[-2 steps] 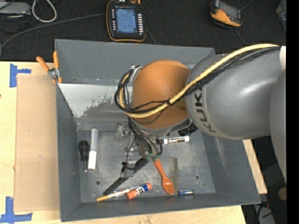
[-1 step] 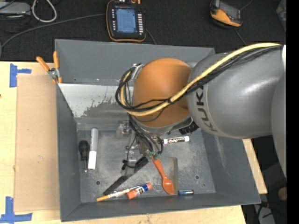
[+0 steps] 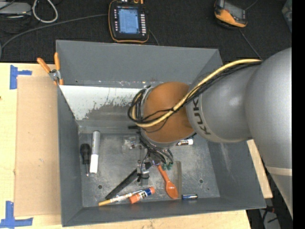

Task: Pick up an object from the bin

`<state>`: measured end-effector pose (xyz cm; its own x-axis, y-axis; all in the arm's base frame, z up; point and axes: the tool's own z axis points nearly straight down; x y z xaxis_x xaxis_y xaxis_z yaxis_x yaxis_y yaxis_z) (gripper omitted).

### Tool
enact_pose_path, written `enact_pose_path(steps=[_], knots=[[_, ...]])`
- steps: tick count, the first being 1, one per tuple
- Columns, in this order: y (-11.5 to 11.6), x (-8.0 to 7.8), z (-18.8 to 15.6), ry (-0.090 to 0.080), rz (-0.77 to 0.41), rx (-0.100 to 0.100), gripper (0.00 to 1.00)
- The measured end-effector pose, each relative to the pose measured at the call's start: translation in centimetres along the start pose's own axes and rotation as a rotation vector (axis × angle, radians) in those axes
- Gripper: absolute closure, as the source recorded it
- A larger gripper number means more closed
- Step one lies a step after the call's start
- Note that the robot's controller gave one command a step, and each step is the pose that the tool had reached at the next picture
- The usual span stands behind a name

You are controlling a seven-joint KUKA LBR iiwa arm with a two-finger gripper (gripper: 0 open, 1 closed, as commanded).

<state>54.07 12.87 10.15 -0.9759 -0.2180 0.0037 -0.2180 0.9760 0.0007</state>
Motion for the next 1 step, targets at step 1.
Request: enact_pose_path(steps=[1], knots=[[1.05, 0.8, -0.12, 0.005, -0.169, 0.0, 0.0]])
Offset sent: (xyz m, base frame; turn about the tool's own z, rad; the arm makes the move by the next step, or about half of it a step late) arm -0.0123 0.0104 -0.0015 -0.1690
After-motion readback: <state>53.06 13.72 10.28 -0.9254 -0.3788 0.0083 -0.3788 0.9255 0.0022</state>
